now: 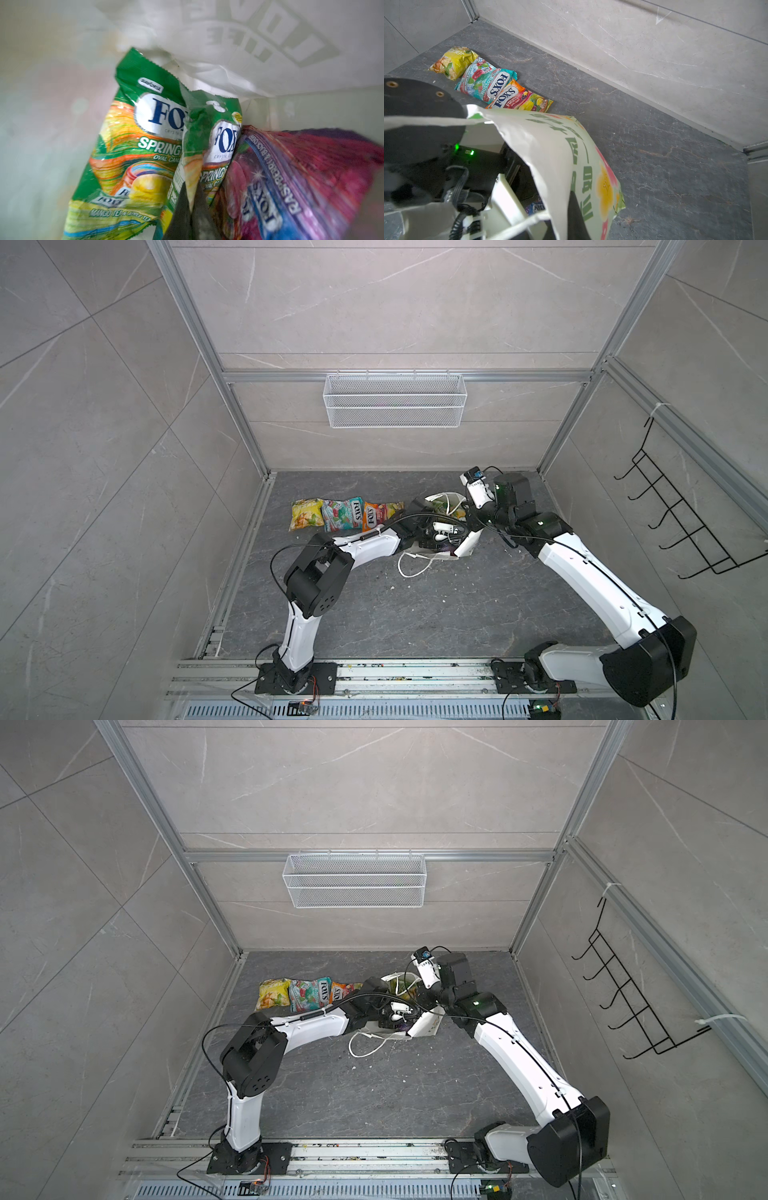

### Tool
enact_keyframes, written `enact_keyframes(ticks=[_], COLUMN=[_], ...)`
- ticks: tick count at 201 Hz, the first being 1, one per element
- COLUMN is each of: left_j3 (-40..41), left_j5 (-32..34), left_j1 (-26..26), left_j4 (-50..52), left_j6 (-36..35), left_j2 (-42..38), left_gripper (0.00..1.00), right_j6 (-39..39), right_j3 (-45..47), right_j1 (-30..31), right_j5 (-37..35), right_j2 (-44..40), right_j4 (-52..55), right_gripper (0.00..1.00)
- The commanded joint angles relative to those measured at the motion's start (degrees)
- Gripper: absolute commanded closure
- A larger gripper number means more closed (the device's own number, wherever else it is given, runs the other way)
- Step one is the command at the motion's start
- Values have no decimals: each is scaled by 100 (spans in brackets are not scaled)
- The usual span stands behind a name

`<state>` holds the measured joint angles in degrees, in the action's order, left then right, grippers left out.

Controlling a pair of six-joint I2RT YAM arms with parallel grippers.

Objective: Take the snacks out of the paper bag
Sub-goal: Pick up the snack from the paper bag.

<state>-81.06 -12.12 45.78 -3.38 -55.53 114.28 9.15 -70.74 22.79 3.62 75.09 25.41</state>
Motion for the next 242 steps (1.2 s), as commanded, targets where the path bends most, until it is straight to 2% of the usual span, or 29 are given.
enact_keyframes(ticks=[1, 72, 143, 242], left_j3=[64, 297, 512, 1016], left_j5=[-46, 6, 77, 658], left_j1=[16, 159, 264, 674], left_j4=[-598, -998, -926, -860], left_j6=[288, 725, 707, 605], left_j2=[-674, -1150, -1607, -2440], left_gripper=[100, 100, 100, 100], right_j6=[-106, -75, -154, -229], right_j3=[18, 96, 141, 112], right_j1=[26, 32, 21, -12], right_j5=[-62, -187, -395, -435], right_j2=[-153, -184, -224, -154], right_j4=[-530, -514, -569, -622], right_gripper=[100, 100, 100, 100])
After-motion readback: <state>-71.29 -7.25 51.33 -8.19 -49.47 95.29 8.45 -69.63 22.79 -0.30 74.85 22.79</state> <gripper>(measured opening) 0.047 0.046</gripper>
